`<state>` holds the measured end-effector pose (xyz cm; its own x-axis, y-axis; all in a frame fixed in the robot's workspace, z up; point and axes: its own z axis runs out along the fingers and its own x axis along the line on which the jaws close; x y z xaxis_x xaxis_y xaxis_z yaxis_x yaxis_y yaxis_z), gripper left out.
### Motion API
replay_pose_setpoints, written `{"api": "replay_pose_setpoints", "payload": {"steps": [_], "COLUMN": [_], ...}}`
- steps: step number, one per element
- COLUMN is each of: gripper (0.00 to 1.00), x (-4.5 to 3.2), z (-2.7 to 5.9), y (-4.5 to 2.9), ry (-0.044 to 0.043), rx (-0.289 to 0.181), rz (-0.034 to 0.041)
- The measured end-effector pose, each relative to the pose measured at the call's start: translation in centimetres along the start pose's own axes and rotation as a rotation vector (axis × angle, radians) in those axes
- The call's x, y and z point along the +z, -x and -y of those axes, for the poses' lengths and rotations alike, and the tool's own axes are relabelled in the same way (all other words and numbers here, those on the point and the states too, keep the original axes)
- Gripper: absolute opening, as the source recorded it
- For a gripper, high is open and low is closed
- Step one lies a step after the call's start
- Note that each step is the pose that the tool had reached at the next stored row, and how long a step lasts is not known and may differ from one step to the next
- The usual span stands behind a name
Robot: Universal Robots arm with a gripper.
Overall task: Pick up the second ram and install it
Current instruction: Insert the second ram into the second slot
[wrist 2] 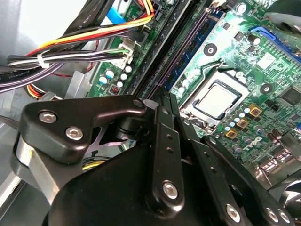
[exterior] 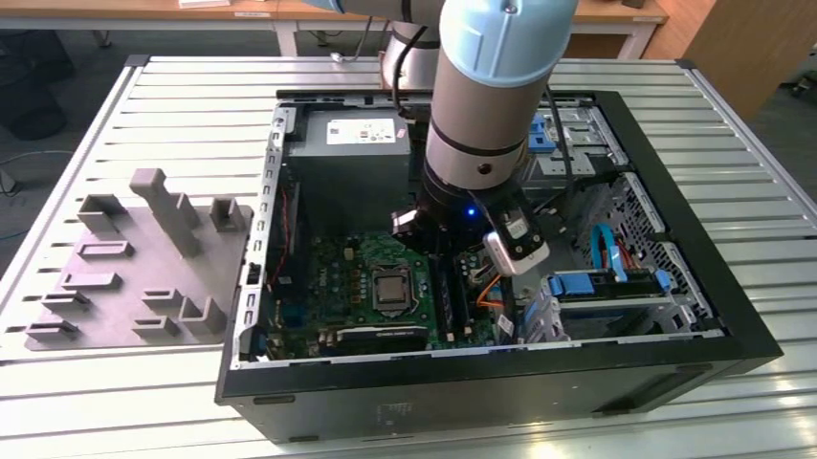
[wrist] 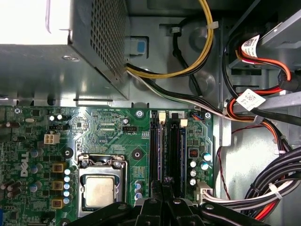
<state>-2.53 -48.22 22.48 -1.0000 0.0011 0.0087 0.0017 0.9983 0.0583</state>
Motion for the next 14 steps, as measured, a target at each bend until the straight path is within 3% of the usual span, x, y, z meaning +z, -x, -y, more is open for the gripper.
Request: {"api": "replay_pose_setpoints", "payload": {"steps": [14], "gripper": [0.12], "x": [0.04], "z": [0.07], "y": [0.0], "ry": [0.0], "rx": [0.0], "rz": [0.0]}}
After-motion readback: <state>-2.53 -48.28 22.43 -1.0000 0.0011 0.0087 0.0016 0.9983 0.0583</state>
